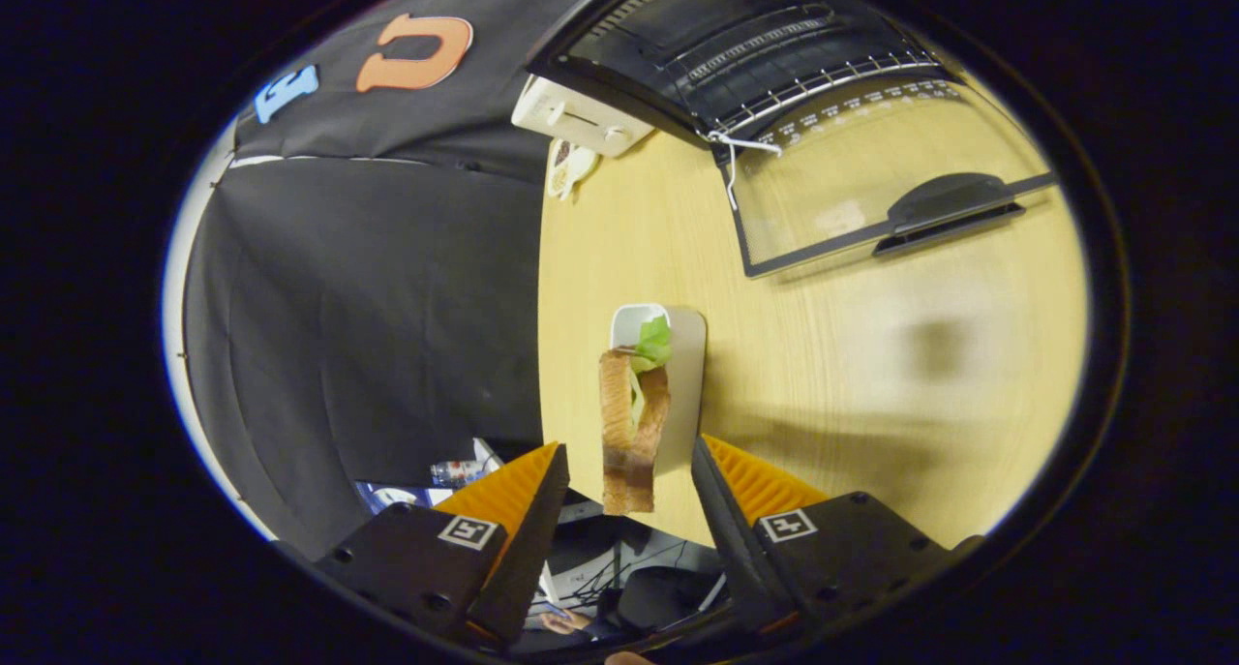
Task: Open the toaster oven, put the food inside, and close the toaster oven door.
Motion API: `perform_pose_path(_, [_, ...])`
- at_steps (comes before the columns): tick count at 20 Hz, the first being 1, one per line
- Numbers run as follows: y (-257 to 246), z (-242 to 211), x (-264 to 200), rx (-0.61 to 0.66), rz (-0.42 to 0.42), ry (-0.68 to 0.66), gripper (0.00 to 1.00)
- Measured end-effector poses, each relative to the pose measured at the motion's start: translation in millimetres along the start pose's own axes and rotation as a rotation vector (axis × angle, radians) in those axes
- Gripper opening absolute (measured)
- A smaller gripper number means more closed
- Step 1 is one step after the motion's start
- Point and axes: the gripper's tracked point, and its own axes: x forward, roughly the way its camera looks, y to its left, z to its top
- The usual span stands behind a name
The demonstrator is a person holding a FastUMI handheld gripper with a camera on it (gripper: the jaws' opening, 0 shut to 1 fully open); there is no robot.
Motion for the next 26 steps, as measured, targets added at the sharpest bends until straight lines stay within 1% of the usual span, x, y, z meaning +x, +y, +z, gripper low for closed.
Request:
perform_pose_path(2, [0.7, -0.8, 8.2, 0.003, -0.001, 0.013, 0.81])
perform_pose_path(4, [1.7, 0.1, 12.1, 0.0, 0.004, 0.024, 0.74])
perform_pose_path(8, [3.5, 0.1, 17.1, 0.036, 0.01, 0.037, 0.43])
perform_pose_path(11, [7.9, 3.3, 9.1, 0.025, 0.009, 0.031, 0.34])
perform_pose_path(14, [27.7, 0.8, -14.6, 0.041, 0.066, 0.027, 0.32])
perform_pose_path(16, [42.3, 0.7, -43.3, 0.075, 0.126, 0.013, 0.31])
perform_pose_path(18, [47.2, 6.8, -76.1, 0.104, 0.171, -0.034, 0.31])
perform_pose_path(21, [36.3, 32.5, -128.4, 0.144, 0.208, -0.163, 0.31])
perform_pose_path(23, [22.3, 58.4, -161.1, 0.165, 0.228, -0.264, 0.31])
perform_pose_path(26, [-6.1, 100.8, -192.7, 0.218, 0.229, -0.41, 0.31])
